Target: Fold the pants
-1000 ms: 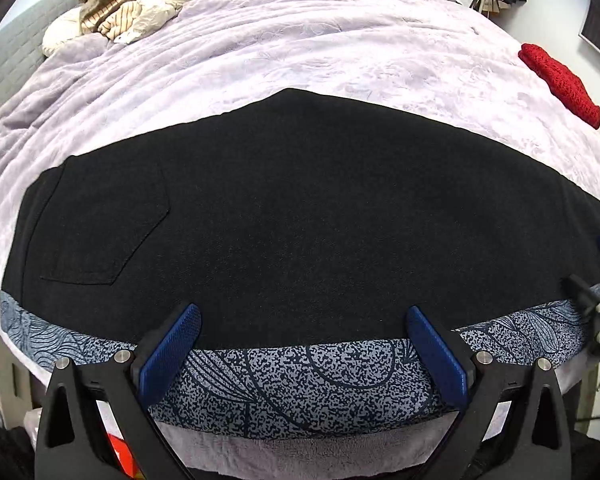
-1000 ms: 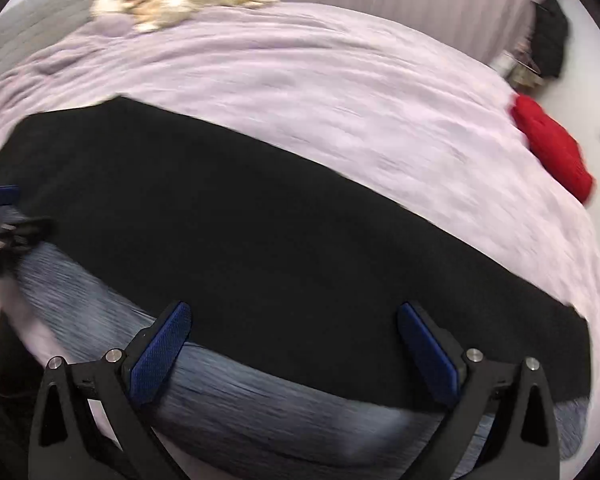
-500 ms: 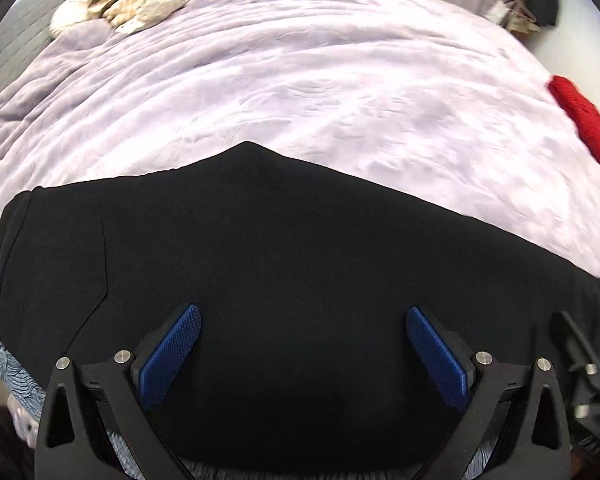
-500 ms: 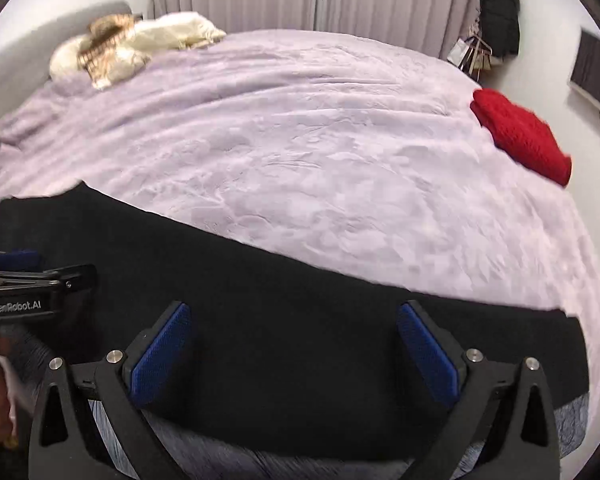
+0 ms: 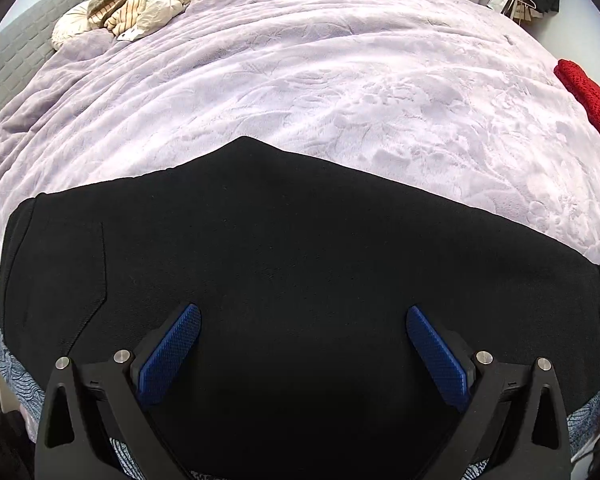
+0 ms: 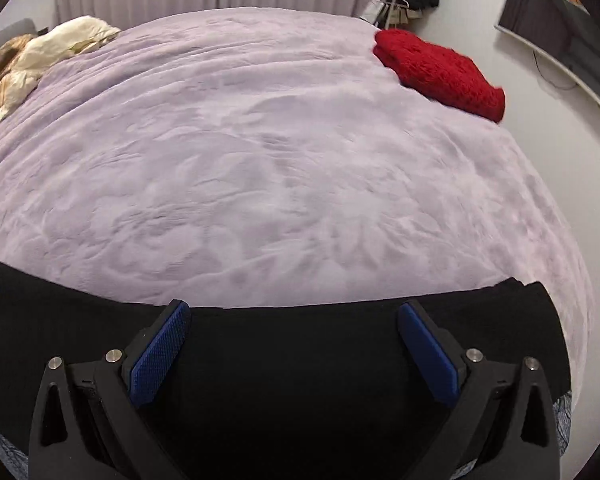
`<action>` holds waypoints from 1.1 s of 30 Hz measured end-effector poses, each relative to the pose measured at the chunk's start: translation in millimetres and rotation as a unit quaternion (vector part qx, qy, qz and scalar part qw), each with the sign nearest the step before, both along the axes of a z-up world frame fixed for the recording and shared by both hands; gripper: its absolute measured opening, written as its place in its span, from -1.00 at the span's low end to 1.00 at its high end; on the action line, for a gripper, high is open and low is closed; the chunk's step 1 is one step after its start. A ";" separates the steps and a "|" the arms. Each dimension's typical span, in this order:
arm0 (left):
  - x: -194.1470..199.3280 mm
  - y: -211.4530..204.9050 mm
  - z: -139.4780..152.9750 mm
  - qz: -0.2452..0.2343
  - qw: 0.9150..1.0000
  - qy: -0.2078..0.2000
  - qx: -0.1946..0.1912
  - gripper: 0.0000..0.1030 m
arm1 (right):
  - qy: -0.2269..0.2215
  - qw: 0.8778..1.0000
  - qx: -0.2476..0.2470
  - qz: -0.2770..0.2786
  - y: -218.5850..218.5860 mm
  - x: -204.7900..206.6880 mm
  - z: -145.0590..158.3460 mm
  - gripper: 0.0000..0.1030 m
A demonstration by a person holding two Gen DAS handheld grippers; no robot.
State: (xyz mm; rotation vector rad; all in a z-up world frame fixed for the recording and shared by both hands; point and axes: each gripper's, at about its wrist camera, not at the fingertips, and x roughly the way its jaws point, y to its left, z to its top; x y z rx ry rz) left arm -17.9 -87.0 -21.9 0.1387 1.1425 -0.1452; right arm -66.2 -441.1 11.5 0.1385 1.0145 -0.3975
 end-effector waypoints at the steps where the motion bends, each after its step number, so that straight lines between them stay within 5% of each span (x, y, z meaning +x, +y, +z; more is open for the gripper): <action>1: 0.3 -0.2 2.0 0.002 1.000 0.005 0.000 1.00 | 0.001 1.000 -0.001 -0.009 -13.1 -2.0 -0.2 0.99; 4: -8.5 -3.3 10.6 -0.013 0.999 0.025 -0.027 1.00 | -0.008 0.999 -0.023 -0.040 -32.7 -14.8 11.6 1.00; 8: -36.8 -24.8 16.8 -0.076 0.997 0.012 -0.017 1.00 | -0.060 0.998 0.024 -0.001 -37.6 -62.0 32.9 1.00; 12: -60.0 -51.9 9.5 -0.145 0.989 0.011 -0.010 1.00 | -0.052 0.998 0.023 -0.029 -59.5 -109.9 18.5 0.99; 16: -57.0 -61.0 5.1 -0.138 0.990 0.004 0.000 1.00 | -0.067 0.996 -0.026 -0.058 -81.8 -126.2 20.0 0.99; 20: -52.9 -57.8 5.8 -0.134 0.991 0.008 -0.006 1.00 | -0.112 0.992 0.008 -0.053 -107.7 -131.9 29.8 0.96; 21: -52.9 -57.7 5.3 -0.134 0.991 0.006 -0.004 1.00 | -0.113 0.992 0.018 -0.044 -114.7 -128.1 28.5 0.69; 22: -53.2 -58.2 5.1 -0.132 0.991 0.003 -0.001 1.00 | -0.112 0.993 0.035 -0.029 -118.5 -124.9 26.3 0.05; 24: -54.1 -59.4 4.9 -0.130 0.992 0.000 0.002 1.00 | -0.098 0.992 0.074 -0.007 -124.3 -114.3 16.9 -0.47; 27: -58.9 -63.9 7.4 -0.132 0.991 -0.002 0.005 1.00 | -0.092 0.991 0.095 0.013 -123.1 -108.0 9.4 -0.73; 33: -59.1 -82.9 7.8 -0.141 0.990 0.001 -0.004 1.00 | -0.113 0.990 0.080 0.019 -124.9 -108.1 27.4 -0.75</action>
